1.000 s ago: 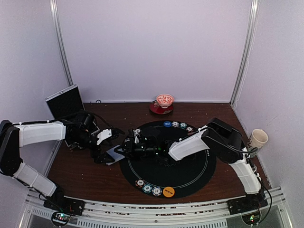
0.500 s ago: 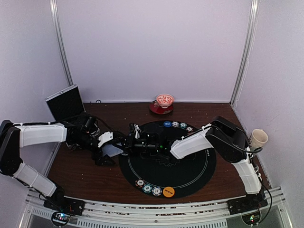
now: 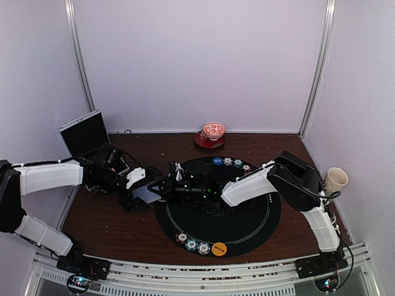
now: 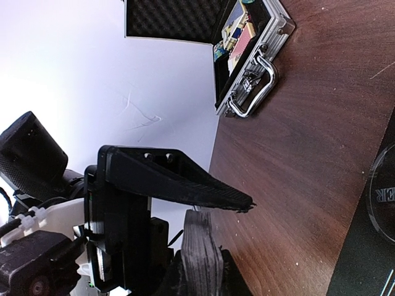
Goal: Distribute texas hold em gaming equipment
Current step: Pass from the right arm to the left
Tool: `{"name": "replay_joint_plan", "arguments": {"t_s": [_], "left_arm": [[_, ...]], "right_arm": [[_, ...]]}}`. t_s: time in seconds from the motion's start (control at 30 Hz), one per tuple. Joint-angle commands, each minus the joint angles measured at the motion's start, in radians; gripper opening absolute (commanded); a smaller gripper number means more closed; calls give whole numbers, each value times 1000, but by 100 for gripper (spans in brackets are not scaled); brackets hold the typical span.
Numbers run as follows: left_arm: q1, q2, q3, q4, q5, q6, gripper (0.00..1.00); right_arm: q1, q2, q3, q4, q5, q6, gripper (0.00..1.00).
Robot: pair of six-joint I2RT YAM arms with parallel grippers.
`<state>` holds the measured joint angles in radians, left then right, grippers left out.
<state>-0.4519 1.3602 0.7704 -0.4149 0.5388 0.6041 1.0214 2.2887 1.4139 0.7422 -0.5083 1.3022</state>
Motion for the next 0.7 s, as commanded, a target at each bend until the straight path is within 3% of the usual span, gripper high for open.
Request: {"name": "replay_joint_plan", "arguments": {"t_s": [0.0, 0.2, 0.37, 0.57, 0.67], "left_arm": [[-5, 2, 0, 32, 16, -6, 89], [-5, 22, -3, 47, -2, -16, 81], [-5, 24, -2, 52, -6, -21, 66], [-6, 24, -4, 57, -6, -26, 56], [-6, 24, -7, 60, -6, -28, 56]], "right_arm": [[3, -24, 6, 21, 14, -13, 0], [2, -21, 5, 25, 8, -11, 0], [1, -15, 8, 27, 5, -9, 0], [-1, -11, 11, 22, 4, -10, 1], [-3, -10, 10, 23, 0, -11, 16]]}}
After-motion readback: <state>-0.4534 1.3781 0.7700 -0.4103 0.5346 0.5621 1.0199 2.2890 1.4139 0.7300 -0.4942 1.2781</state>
